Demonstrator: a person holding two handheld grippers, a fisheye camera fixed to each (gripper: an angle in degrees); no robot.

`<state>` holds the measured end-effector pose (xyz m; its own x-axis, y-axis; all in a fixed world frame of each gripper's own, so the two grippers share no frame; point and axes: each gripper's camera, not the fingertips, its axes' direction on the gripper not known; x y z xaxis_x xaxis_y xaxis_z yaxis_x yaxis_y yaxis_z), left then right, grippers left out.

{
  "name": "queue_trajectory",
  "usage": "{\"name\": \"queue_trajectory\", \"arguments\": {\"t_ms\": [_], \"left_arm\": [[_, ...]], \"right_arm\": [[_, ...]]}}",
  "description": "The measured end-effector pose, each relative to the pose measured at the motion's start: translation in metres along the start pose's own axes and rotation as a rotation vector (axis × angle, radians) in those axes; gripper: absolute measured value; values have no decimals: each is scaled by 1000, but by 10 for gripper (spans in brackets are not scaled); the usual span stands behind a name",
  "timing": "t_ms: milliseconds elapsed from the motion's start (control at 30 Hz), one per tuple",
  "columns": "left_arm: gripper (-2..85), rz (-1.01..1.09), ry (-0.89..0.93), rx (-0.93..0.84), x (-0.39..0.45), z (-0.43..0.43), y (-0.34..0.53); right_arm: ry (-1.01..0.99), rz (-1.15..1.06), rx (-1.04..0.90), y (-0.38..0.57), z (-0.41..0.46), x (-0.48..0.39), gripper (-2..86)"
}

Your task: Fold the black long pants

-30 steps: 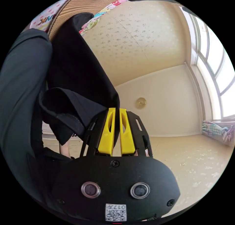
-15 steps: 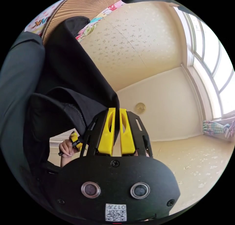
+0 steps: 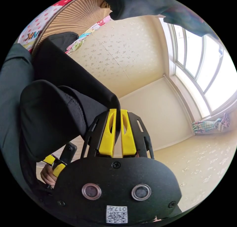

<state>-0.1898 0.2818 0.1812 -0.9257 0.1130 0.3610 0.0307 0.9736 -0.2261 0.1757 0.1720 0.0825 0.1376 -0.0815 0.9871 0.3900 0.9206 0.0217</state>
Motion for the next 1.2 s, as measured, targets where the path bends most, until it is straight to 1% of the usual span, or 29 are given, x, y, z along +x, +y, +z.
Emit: {"name": "queue_trajectory", "arguments": {"t_ms": [33, 100, 133, 200, 233, 267, 300, 333, 367, 400, 433, 467, 500, 533, 567, 600, 700, 733, 800, 833, 900, 933, 1000, 1033, 1100, 1133, 1200], "left_arm": [[35, -4, 0, 1, -3, 1, 4], [35, -17, 13, 3, -15, 6, 20], [35, -22, 22, -1, -17, 8, 25], [35, -25, 18, -87, -18, 24, 45], [35, -14, -2, -127, -16, 30, 50], [34, 11, -67, -212, -10, 42, 61], [34, 38, -172, -302, -5, 53, 73], [34, 54, -240, -348, -1, 58, 80], [33, 108, -405, -447, 5, 67, 92], [32, 196, -594, -572, 12, 78, 104], [31, 245, -699, -648, 14, 84, 111], [29, 297, -907, -776, 11, 92, 127], [26, 312, -1065, -856, 4, 93, 143], [26, 318, -1114, -881, 0, 92, 149], [24, 300, -1187, -925, -11, 88, 159], [25, 227, -1225, -958, -28, 79, 164], [35, 78, -1340, -1041, -77, 65, 182], [39, 54, -1358, -1065, -87, 64, 187], [50, -43, -1385, -1214, -125, 64, 214], [51, -60, -1386, -1253, -133, 64, 222], [55, -96, -1408, -1340, -155, 63, 244], [56, -96, -1420, -1343, -158, 62, 247], [35, -113, -1447, -1314, -162, 57, 252], [23, -120, -1446, -1308, -162, 56, 253], [-2, -105, -1433, -1278, -157, 55, 259], [-4, -89, -1435, -1272, -155, 56, 260], [-8, -2, -1442, -1235, -148, 63, 265]], "right_arm": [[-34, 28, 9, -2, 1, 8, 123], [-271, 96, 28, -6, 0, 34, 66], [-330, 90, 35, -6, -3, 38, 52], [-557, 29, 104, -1, -25, 46, 25], [-607, 17, 129, 1, -32, 47, 22], [-704, -17, 177, 7, -49, 49, 18], [-792, -41, 213, 12, -63, 53, 15], [-835, -46, 224, 15, -69, 56, 14], [-903, -56, 229, 20, -79, 60, 13], [-916, -75, 226, 26, -88, 62, 11], [-899, -85, 223, 30, -93, 63, 11], [-845, -98, 194, 36, -100, 61, 11], [-787, -100, 124, 41, -101, 59, 11], [-761, -98, 79, 43, -99, 57, 11], [-710, -92, -22, 46, -92, 53, 11], [-642, -81, -133, 50, -79, 47, 12], [-493, -61, -306, 60, -51, 40, 14], [-488, -51, -319, 61, -49, 41, 14], [-466, 7, -327, 64, -49, 50, 20], [-463, 15, -323, 64, -52, 52, 22], [-427, 19, -263, 63, -72, 56, 33], [-401, 25, -233, 62, -79, 58, 35], [-256, 78, -88, 58, -108, 64, 52], [-214, 101, -45, 57, -115, 66, 56], [-56, 246, 150, 59, -137, 73, 72], [-17, 290, 198, 62, -141, 74, 77], [121, 407, 356, 72, -149, 74, 97]]}}
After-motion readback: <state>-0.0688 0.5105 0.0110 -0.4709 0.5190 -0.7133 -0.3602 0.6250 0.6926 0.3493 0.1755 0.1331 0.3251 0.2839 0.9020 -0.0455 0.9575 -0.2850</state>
